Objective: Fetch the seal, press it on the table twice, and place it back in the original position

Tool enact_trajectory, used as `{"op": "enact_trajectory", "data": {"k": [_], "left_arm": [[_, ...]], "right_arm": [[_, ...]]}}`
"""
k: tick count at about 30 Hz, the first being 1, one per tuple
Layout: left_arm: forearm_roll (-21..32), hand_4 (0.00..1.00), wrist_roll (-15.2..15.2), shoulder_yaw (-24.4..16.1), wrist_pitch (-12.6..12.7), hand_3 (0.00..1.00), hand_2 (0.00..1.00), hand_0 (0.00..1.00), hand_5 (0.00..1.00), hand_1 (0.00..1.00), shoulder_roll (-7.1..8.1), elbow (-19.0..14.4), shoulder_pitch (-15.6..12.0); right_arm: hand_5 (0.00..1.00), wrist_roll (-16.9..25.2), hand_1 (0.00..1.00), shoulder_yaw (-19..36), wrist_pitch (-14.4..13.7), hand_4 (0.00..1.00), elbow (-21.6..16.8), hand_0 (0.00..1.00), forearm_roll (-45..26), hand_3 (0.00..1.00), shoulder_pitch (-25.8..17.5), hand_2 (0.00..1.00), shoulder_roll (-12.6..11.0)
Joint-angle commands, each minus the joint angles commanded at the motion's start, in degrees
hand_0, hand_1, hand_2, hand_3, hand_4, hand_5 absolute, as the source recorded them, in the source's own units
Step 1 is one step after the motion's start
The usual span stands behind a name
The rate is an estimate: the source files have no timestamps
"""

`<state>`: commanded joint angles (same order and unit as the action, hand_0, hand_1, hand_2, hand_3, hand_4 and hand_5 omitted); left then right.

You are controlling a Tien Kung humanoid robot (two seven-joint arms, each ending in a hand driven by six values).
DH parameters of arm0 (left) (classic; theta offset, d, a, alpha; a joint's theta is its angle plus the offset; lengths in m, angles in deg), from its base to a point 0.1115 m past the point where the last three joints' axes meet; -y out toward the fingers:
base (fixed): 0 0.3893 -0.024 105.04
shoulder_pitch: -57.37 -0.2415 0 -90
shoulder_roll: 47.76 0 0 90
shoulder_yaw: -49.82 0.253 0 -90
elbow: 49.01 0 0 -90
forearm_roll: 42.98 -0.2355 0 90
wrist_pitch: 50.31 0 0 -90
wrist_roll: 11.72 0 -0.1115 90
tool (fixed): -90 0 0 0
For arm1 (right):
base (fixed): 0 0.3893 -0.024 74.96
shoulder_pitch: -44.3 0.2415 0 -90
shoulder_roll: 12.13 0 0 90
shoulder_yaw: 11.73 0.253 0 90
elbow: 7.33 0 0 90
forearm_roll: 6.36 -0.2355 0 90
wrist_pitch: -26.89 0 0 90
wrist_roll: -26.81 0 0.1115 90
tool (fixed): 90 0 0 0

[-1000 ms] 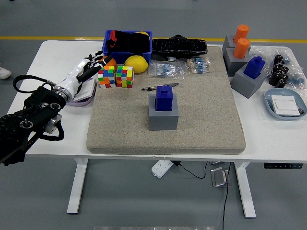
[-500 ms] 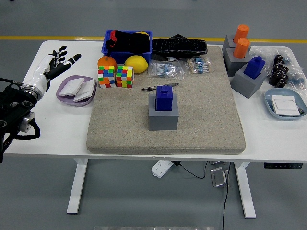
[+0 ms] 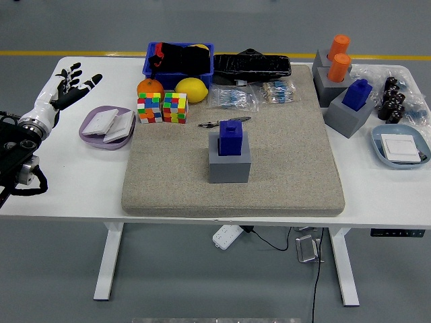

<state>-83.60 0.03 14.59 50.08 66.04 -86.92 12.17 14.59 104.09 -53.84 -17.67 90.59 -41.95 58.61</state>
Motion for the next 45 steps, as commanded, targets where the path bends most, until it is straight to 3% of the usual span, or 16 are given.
{"op": "enact_trajectory", "data": {"k": [9, 23, 45], "left_arm": [[-0.7, 0.905, 0.4, -2.8, 0.4, 0.985, 0.963, 0.968, 0.629, 0.968, 1.09, -0.3, -0.5], [-0.8, 0.906, 0.6, -3.4, 0.6, 0.981, 0.958, 0.965, 0.635, 0.965, 2.96, -1.0, -0.8], [-1.0, 0.903, 1.4, -4.1, 1.3, 0.977, 0.953, 0.962, 0.639, 0.959, 3.13, -1.5, -0.6]], "right_arm": [[0.513, 0.0, 0.739, 0.3, 0.0, 0.834, -0.1, 0.87, 0.6, 0.733, 0.2, 0.714, -0.1], [0.512, -0.1, 0.739, -1.4, 0.0, 0.833, -0.3, 0.87, 0.1, 0.731, 1.0, 0.714, -0.6], [0.512, -0.2, 0.739, -0.8, 0.1, 0.831, 0.0, 0.87, 0.5, 0.729, 0.9, 0.714, -0.6]]}}
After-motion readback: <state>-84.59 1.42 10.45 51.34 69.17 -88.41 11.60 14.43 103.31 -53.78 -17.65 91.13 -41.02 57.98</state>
